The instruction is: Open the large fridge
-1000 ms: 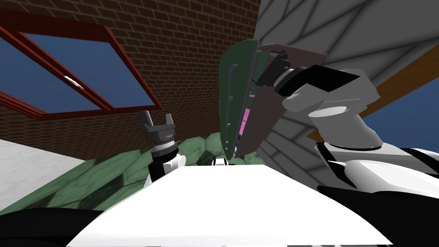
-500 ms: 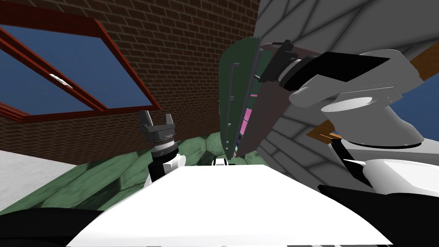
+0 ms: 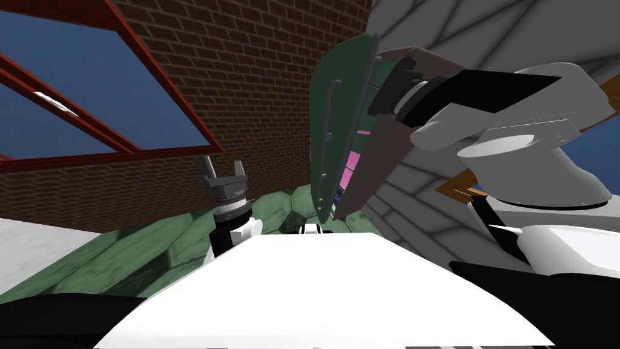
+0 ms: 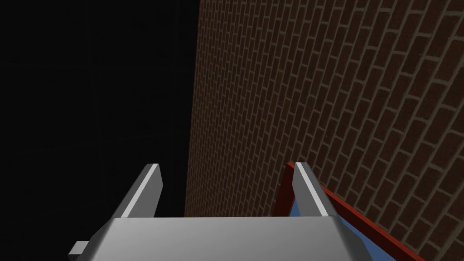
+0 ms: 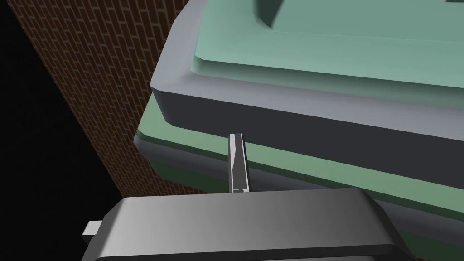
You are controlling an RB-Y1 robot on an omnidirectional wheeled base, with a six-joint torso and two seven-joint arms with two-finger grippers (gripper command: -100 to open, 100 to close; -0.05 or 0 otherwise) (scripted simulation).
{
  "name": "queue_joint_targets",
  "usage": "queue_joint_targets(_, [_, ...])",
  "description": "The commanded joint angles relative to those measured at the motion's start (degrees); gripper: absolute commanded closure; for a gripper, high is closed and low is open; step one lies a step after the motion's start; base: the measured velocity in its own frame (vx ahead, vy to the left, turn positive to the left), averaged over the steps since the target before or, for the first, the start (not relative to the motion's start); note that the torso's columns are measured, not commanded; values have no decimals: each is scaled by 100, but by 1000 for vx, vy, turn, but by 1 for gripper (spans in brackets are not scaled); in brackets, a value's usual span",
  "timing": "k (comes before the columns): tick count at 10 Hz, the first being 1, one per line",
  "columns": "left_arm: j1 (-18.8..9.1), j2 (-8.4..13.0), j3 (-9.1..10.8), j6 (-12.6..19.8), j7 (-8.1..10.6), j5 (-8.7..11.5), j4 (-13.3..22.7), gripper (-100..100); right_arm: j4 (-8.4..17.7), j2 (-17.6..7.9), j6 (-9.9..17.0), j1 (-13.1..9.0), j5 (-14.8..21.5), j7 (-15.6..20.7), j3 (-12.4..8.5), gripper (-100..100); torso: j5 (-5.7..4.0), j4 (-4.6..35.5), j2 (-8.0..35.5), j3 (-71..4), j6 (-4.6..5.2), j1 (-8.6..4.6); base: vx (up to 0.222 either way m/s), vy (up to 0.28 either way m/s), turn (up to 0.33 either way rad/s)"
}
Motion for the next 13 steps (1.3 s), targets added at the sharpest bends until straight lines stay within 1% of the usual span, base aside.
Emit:
queue_joint_targets(1, [-1, 0, 0, 0, 0, 0, 0, 0, 82, 1, 74, 44, 133, 1, -48, 100, 12, -7, 5, -1, -18, 7, -7, 278, -56])
queue_joint_targets(2, [-1, -1, -1, 0, 0, 0, 0, 0, 137, 3, 127, 64, 224, 1, -77, 100, 14, -8, -2, -7, -19, 16, 35, 343, -114])
queue_joint_targets(3, [-1, -1, -2, 0, 0, 0, 0, 0, 137, 3, 127, 64, 224, 1, -77, 100, 17, -11, -26, -25, -21, 13, -4, 295, -59])
queue_joint_targets(4, [-2, -1, -1, 0, 0, 0, 0, 0, 193, 4, 180, 85, 316, 1, -106, 100, 19, -9, -31, -38, -34, -10, -47, 295, -37])
queue_joint_targets(5, [-2, -1, -1, 0, 0, 0, 0, 0, 248, 5, 232, 105, 407, 1, -135, 100, 11, -7, -28, -35, -26, -19, 3, 360, -86])
queue_joint_targets(6, [-1, -1, -2, 0, 0, 0, 0, 0, 248, 5, 232, 105, 407, 1, -135, 100, 11, -9, -39, -38, -20, -13, -13, 327, -63])
queue_joint_targets(8, [-1, -1, -1, 0, 0, 0, 0, 0, 358, 7, 338, 146, 590, 1, -193, 100, 5, -5, -29, -33, -21, -35, 0, 334, -66])
queue_joint_targets(9, [-1, -1, -2, 0, 0, 0, 0, 0, 358, 7, 338, 146, 590, 1, -193, 100, 4, -7, -32, -33, -15, -25, -8, 310, -71])
queue_joint_targets(10, [-1, -1, -1, 0, 0, 0, 0, 0, 413, 8, 391, 167, 681, 1, -222, 100, 5, -6, -26, -32, -25, -42, -69, 290, -37])
queue_joint_targets(11, [-2, -1, -1, 0, 0, 0, 0, 0, 469, 9, 444, 187, 773, 1, -250, 100, -4, -2, -8, -18, -15, -48, -55, 340, -67])
queue_joint_targets(12, [-1, -1, -1, 0, 0, 0, 0, 0, 469, 9, 444, 187, 773, 1, -250, 100, -9, 4, 8, 2, 0, -42, 2, 274, -54])
queue_joint_targets(13, [-1, 0, -1, 0, 0, 0, 0, 0, 524, 10, 497, 208, 864, 1, -279, 100, -15, 7, 14, 10, 1, -67, -13, 345, -66])
